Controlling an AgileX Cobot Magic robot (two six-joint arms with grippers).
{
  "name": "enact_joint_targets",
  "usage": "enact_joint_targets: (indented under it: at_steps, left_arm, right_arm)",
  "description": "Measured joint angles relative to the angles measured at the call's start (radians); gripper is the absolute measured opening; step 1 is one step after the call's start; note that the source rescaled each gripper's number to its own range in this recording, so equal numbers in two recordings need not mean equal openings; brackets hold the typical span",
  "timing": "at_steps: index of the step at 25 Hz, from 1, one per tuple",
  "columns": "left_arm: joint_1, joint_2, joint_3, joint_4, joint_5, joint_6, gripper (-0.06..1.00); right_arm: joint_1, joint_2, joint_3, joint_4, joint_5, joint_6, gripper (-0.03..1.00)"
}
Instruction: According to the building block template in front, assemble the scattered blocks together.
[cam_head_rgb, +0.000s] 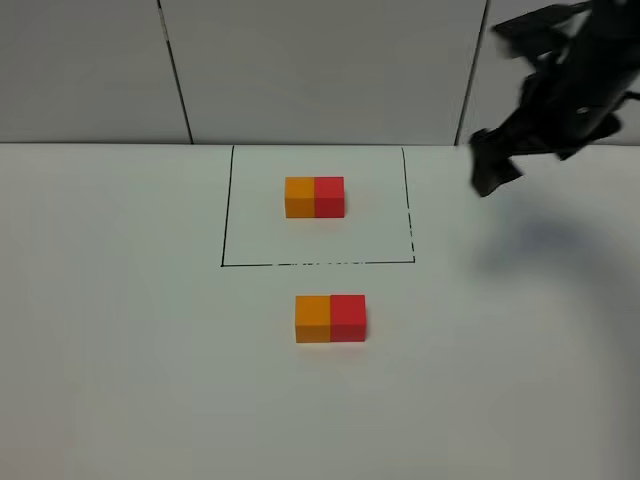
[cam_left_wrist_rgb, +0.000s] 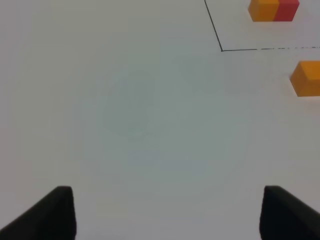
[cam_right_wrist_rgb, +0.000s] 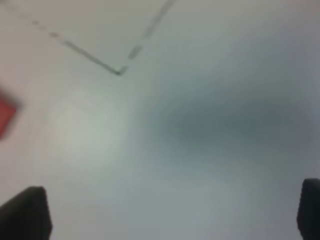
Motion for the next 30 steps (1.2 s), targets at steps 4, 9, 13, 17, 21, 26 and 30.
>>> enact_joint_targets:
  at_steps: [4, 9, 13, 17, 21, 26, 30]
  left_arm:
    - [0.000, 0.000, 0.000, 0.000, 0.000, 0.000, 0.94]
    - [0.000, 0.000, 0.000, 0.000, 0.000, 0.000, 0.94]
    - [0.000, 0.000, 0.000, 0.000, 0.000, -0.001, 0.94]
    - [0.000, 0.000, 0.000, 0.000, 0.000, -0.001, 0.94]
    - [0.000, 0.000, 0.000, 0.000, 0.000, -0.001, 0.94]
    - [0.000, 0.000, 0.000, 0.000, 0.000, -0.001, 0.94]
    - [0.000, 0.000, 0.000, 0.000, 0.000, -0.001, 0.94]
  right_arm:
    - [-0.186, -0.098, 0.072, 0.000, 0.000, 0.072, 0.99]
    - [-0.366, -0.283, 0.270, 0.000, 0.001, 0.087, 0.99]
    - [-0.455, -0.465, 0.473, 0.003, -0.021, 0.090, 0.99]
    - [-0.487, -0.627, 0.613, 0.003, -0.007, 0.122, 0.99]
    - [-0.487, -0.768, 0.713, -0.013, 0.007, 0.177, 0.99]
    - [-0.487, -0.945, 0.829, -0.035, 0.008, 0.207, 0.99]
    - [-0.470, -1.082, 0.949, -0.040, -0.004, 0.210, 0.99]
